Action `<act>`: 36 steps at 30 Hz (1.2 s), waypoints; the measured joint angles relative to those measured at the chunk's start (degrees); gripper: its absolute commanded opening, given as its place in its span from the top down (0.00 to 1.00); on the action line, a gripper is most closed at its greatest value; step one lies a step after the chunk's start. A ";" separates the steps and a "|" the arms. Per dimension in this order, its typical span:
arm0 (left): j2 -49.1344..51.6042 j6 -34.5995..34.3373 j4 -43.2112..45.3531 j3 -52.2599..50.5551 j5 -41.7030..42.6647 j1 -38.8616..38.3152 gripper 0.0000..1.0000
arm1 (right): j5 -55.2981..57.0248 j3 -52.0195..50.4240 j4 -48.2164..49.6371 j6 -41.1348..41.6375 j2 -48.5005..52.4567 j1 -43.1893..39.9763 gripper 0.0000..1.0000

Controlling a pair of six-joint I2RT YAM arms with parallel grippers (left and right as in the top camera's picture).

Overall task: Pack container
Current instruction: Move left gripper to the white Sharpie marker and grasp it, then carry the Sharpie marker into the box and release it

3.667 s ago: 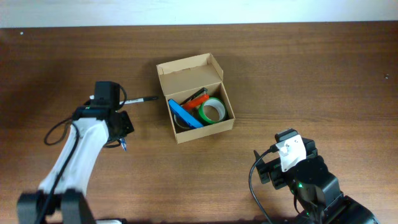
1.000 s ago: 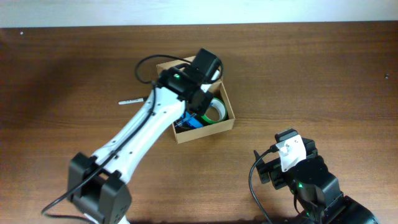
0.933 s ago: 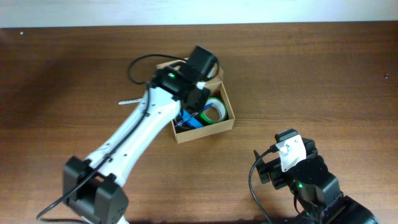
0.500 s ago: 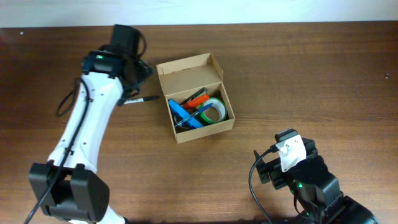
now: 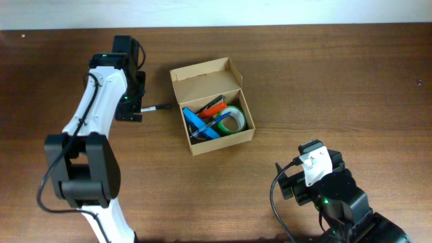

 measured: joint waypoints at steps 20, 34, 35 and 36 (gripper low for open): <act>8.68 -2.60 8.48 0.02 6.56 1.64 0.34 | 0.00 0.00 0.00 0.00 0.00 0.00 0.01; 11.47 -2.56 8.48 0.26 9.07 1.64 0.64 | 0.00 0.00 -0.02 0.00 0.00 0.00 0.01; 11.56 -2.60 8.44 0.28 9.29 1.64 0.70 | 0.00 0.00 0.02 0.00 0.00 0.00 0.01; 11.56 -2.69 8.44 0.31 9.53 1.64 0.82 | 0.00 0.00 0.00 0.00 0.00 0.00 0.01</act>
